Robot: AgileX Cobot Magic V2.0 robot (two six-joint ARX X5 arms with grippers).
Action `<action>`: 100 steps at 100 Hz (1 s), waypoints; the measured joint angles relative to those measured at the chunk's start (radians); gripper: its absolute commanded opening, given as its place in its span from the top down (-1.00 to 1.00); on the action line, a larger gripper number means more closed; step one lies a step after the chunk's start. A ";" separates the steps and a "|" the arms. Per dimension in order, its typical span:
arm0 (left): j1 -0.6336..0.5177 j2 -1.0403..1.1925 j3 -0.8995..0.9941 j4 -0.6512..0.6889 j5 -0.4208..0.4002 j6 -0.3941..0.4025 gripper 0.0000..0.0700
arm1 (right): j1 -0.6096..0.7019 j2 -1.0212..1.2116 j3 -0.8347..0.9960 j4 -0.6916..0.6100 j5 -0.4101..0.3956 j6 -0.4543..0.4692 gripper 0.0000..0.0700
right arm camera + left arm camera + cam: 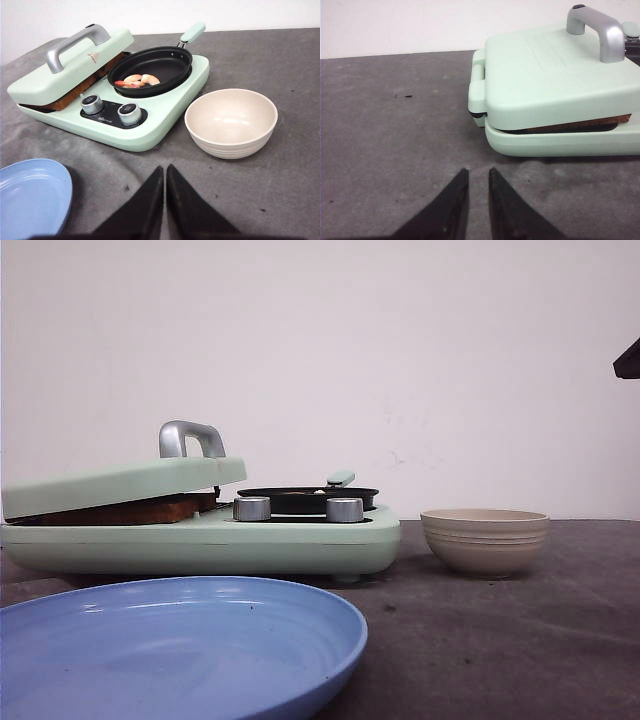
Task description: Make breakfast with bread and shrimp
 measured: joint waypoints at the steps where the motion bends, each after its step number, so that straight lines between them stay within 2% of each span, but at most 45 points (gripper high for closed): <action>1: 0.000 0.000 0.000 0.000 0.000 0.000 1.00 | 0.000 0.000 0.000 0.000 0.000 0.000 0.98; 37: 0.000 0.000 0.000 0.000 0.000 0.000 1.00 | 0.000 -0.009 0.000 -0.006 0.001 0.000 0.98; 47: 0.000 0.000 0.000 0.000 0.000 0.000 1.00 | -0.013 -0.079 0.000 -0.050 0.057 -0.007 0.98; 62: 0.000 0.000 0.000 0.000 0.000 0.000 1.00 | -0.097 -0.223 -0.020 -0.001 0.240 -0.112 0.98; 67: 0.000 0.000 0.000 0.000 0.000 0.000 1.00 | -0.140 -0.255 -0.048 0.023 0.276 -0.159 0.98; 81: 0.000 0.000 0.000 0.000 0.000 0.000 1.00 | -0.239 -0.318 -0.169 0.051 0.283 -0.253 0.98; 92: 0.000 0.000 0.000 0.000 0.000 0.000 1.00 | -0.263 -0.358 -0.256 0.087 0.278 -0.283 0.98; 100: 0.000 0.000 0.000 0.000 0.000 0.000 1.00 | -0.268 -0.356 -0.264 -0.008 0.277 -0.290 0.98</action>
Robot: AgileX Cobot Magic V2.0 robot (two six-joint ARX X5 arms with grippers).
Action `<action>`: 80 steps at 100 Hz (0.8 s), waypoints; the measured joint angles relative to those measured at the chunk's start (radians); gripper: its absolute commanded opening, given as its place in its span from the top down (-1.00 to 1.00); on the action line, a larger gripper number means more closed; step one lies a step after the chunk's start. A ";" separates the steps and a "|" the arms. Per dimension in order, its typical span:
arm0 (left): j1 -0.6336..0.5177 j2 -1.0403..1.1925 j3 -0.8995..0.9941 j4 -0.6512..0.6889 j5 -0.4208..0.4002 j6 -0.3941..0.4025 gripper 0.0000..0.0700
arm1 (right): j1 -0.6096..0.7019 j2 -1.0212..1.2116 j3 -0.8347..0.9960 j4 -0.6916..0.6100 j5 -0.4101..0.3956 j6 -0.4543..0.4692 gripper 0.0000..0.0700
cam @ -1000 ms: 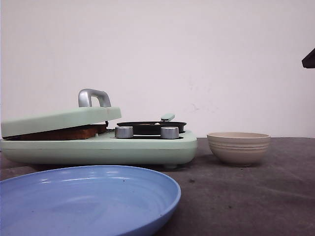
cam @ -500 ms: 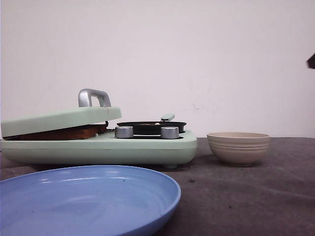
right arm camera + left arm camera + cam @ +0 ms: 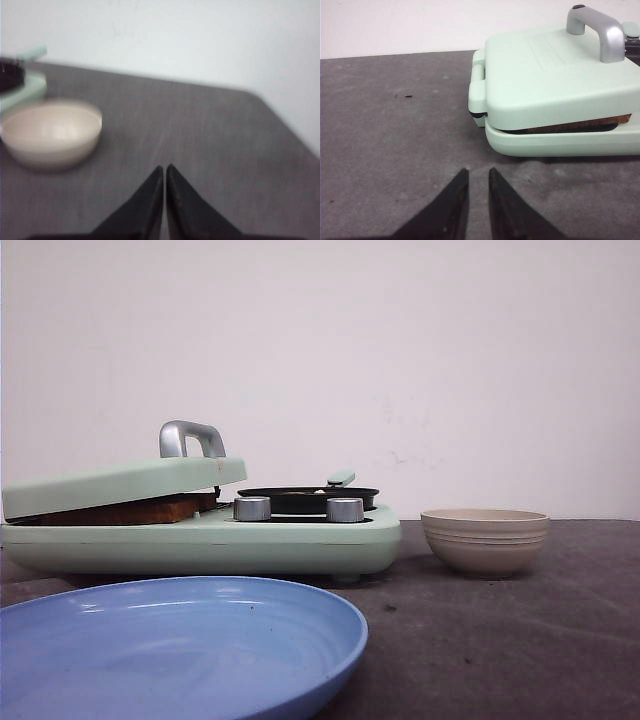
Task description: Make breakfast with bread and shrimp
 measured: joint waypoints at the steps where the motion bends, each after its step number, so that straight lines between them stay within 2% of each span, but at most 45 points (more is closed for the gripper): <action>1: 0.000 0.000 0.000 0.000 0.000 0.000 1.00 | 0.000 0.000 0.001 -0.007 -0.002 -0.001 0.98; 80: 0.000 0.000 0.000 0.000 0.000 0.000 1.00 | -0.016 0.000 0.002 0.005 -0.034 -0.006 0.98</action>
